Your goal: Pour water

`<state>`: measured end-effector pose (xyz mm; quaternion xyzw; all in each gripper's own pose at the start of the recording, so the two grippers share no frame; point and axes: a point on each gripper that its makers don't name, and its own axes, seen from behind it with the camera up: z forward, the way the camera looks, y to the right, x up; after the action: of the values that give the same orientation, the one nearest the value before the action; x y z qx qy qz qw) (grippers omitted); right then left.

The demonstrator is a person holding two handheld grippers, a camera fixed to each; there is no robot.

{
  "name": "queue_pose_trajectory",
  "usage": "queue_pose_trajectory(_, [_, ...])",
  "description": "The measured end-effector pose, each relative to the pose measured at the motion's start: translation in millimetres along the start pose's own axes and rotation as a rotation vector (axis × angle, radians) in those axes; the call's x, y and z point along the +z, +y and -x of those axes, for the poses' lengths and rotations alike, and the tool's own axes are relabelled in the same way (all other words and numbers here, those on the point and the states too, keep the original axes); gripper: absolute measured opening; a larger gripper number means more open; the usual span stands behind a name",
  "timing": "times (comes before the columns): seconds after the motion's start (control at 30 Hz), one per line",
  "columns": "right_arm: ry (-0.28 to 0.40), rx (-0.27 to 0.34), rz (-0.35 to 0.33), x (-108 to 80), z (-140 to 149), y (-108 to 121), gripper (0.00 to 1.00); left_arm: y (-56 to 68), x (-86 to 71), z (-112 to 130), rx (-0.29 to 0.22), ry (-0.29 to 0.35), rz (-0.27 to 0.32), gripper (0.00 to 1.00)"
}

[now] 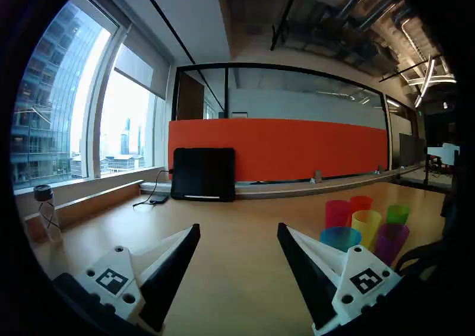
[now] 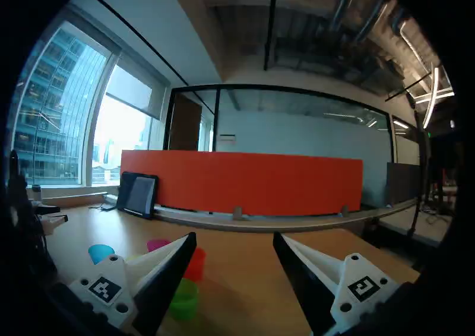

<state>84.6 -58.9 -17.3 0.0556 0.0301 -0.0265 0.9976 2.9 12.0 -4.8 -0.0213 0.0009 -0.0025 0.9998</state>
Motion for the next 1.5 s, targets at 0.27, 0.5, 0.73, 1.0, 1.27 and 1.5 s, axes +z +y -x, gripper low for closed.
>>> queue_pose_trajectory(0.27, [-0.004,-0.003,-0.004,0.6,0.1,-1.2,1.0,-0.6,2.0,0.9,-0.001,-0.001,0.002,0.96])
queue_pose_trajectory(0.5, [0.007,-0.004,-0.003,-1.1,-3.0,2.0,1.0,0.3,2.1,1.6,0.002,-0.002,0.002,0.97])
queue_pose_trajectory(0.73, [0.021,-0.01,0.015,-0.5,-3.1,11.9,1.0,0.3,1.8,1.9,0.006,-0.001,0.002,0.97])
queue_pose_trajectory(1.0, [0.028,0.005,0.018,0.1,6.7,15.9,1.0,-0.5,1.9,1.9,0.004,-0.002,0.002,0.97])
queue_pose_trajectory(1.27, [-0.001,0.046,0.058,1.9,31.9,27.6,1.0,-0.6,1.8,1.7,0.005,-0.001,0.002,0.97])
queue_pose_trajectory(1.5, [-0.008,0.078,0.071,2.3,52.0,36.2,1.0,-0.7,1.9,1.8,0.005,-0.001,0.002,0.97])
